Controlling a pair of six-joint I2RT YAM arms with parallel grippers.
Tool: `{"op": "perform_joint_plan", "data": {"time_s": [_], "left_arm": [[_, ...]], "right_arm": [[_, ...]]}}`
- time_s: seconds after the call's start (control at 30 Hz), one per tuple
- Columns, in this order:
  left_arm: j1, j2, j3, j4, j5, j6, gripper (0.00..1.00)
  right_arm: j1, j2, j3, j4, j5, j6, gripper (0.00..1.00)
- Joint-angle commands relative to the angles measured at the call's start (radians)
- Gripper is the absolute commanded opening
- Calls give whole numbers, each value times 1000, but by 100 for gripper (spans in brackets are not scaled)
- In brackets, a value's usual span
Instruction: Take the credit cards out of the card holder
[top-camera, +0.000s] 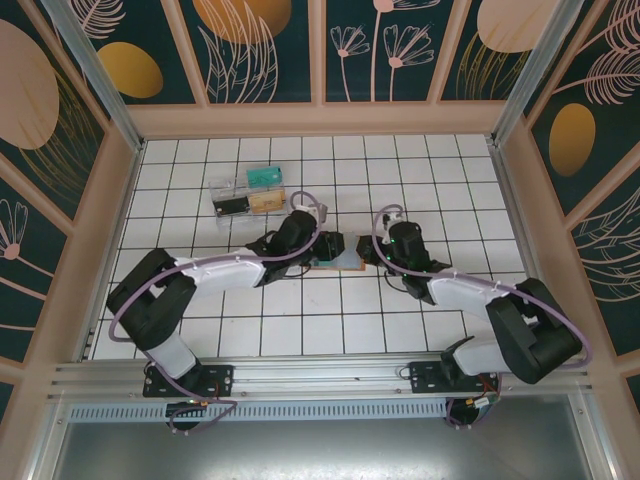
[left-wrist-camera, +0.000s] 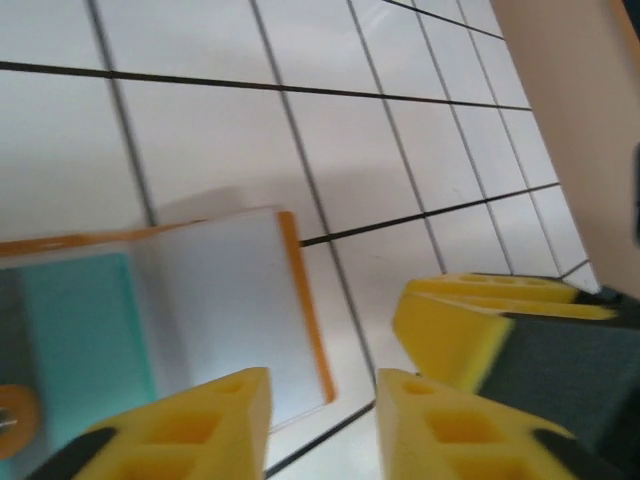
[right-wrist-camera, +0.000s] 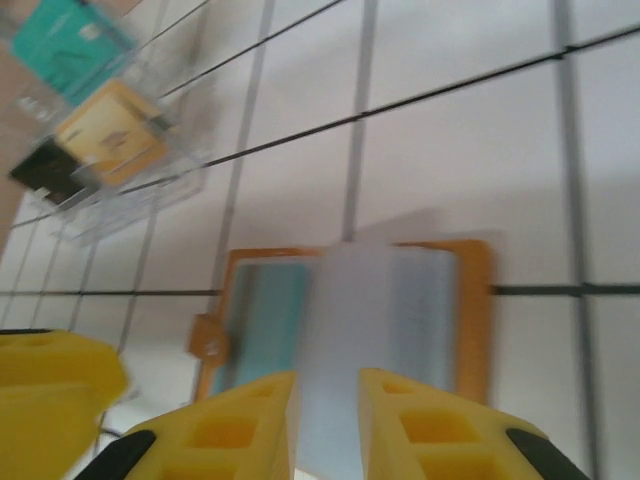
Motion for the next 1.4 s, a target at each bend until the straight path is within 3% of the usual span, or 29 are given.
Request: {"op": "perform_joint_plan", "data": {"time_s": [0.0, 0.07, 0.2, 0.5, 1.37], "left_arm": [[37, -19, -85, -3, -33, 17, 18], [53, -19, -112, 12, -32, 21, 10], [71, 0, -141, 43, -27, 28, 4], [82, 42, -150, 69, -31, 49, 4], [82, 116, -175, 72, -45, 28, 4]], "right_arm": [[36, 52, 82, -28, -64, -21, 22], [50, 91, 122, -35, -103, -13, 19], [67, 193, 218, -84, -170, 11, 14], [71, 343, 285, -125, -203, 79, 13], [47, 416, 289, -164, -174, 99, 18]]}}
